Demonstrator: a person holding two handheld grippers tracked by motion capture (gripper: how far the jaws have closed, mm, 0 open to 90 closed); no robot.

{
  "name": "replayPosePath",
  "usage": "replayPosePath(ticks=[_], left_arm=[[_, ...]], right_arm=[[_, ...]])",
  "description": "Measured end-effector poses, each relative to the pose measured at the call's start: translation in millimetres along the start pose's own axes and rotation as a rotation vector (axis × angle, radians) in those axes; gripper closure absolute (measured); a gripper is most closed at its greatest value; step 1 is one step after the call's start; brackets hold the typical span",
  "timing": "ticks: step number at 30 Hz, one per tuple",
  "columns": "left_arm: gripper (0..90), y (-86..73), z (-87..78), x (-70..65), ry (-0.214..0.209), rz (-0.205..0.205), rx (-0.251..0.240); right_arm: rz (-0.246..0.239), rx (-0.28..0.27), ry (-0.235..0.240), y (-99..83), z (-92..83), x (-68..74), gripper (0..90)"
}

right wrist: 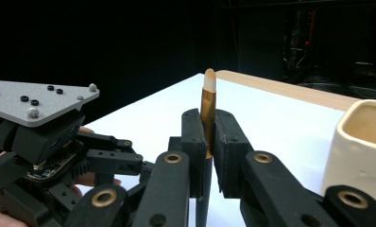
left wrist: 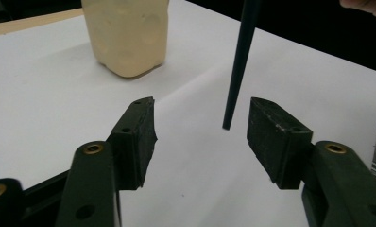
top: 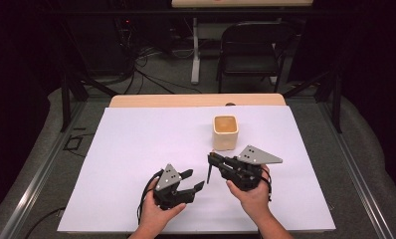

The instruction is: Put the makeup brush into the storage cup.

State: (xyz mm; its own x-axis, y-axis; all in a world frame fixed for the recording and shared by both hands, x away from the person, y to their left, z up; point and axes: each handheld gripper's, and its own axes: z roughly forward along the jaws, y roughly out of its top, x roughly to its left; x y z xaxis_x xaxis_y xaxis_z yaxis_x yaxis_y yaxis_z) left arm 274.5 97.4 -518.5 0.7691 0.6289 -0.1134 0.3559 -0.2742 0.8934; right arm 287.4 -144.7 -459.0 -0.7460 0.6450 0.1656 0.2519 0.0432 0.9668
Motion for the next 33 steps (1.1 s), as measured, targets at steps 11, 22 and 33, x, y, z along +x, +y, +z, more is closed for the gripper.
replayPosePath(ticks=[11,22,33], left_arm=[[34.2,-10.8,-14.5,19.7,0.053,0.008,-0.012],[30.9,-18.5,-30.6,39.0,0.104,0.004,-0.030],[30.8,-26.7,-40.5,50.2,0.133,-0.027,-0.052]], right_arm=[[-0.020,-0.028,-0.042,7.7,-0.9,-2.4,83.7],[-0.041,-0.017,-0.067,13.4,6.5,-0.2,83.8],[-0.055,-0.008,-0.102,21.6,5.5,2.4,83.8]])
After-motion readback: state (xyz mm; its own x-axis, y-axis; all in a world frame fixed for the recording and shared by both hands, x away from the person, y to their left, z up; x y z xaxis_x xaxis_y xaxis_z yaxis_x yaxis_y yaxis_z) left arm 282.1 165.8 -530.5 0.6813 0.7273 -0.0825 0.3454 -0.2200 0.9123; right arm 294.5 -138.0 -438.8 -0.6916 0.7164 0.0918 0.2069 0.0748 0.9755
